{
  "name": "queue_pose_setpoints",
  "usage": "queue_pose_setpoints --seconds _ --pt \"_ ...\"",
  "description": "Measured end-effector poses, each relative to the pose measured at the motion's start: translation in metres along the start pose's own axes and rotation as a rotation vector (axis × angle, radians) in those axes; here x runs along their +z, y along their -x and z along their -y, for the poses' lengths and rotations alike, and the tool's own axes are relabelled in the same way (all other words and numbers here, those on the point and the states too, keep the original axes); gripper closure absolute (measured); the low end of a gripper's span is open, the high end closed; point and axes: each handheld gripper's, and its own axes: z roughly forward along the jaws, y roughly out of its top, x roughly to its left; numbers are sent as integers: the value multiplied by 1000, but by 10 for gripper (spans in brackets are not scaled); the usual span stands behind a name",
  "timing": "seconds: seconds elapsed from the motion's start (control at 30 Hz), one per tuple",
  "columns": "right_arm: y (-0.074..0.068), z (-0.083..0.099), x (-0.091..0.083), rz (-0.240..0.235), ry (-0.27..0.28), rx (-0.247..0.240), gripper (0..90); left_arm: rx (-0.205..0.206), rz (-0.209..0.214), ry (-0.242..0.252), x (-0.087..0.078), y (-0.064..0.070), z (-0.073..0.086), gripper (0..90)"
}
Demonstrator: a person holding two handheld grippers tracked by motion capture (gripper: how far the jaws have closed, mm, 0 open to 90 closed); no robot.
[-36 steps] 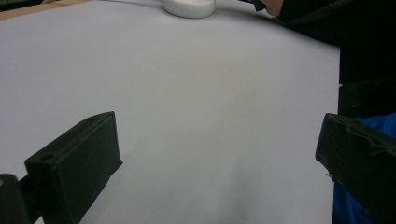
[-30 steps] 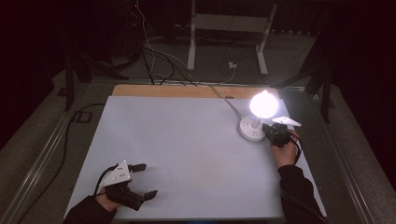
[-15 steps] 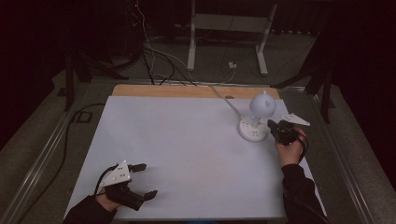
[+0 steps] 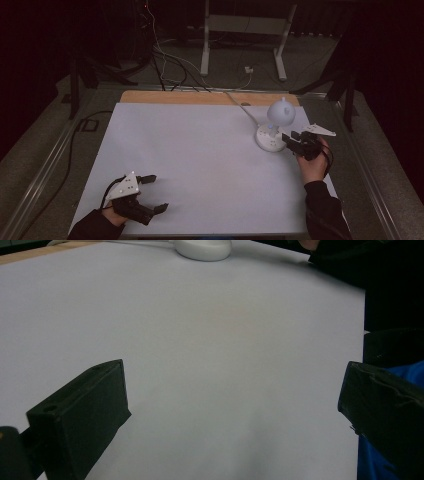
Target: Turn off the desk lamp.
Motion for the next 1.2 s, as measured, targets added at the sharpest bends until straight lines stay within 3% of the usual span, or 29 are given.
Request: queue_pose_setpoints --seconds 0.27,0.3,0.37,0.43,0.5,0.6,0.7,0.77,0.87,1.13,1.2 --pt "-13 9 -17 -19 7 13 234 -11 -4 2 1 -2 -1 5" --pt "-13 9 -17 -19 7 13 234 -13 -4 5 1 -2 -1 5" --pt "-18 11 -23 -49 2 18 138 -14 -4 8 1 -3 -1 5" --pt "-22 12 -27 -80 3 18 108 -18 -2 7 2 -4 -1 5" --pt "-26 12 -32 -132 10 -6 23 -20 3 7 3 -6 -1 5" --pt "-31 12 -35 -156 16 -19 14 -19 3 4 4 -5 -1 5" --pt "-41 13 -41 -235 17 -48 0 -21 6 8 3 -5 -1 5" --pt "-44 13 -42 -244 16 -60 0 -16 5 8 2 -3 -1 5" --pt "-57 17 -47 -297 4 -80 0 -15 9 10 1 -2 0 5" --pt "-82 27 -57 -352 8 -138 0 -6 10 11 0 0 0 5" --pt "-86 32 -58 -373 7 -129 0 -7 11 10 1 0 0 5"
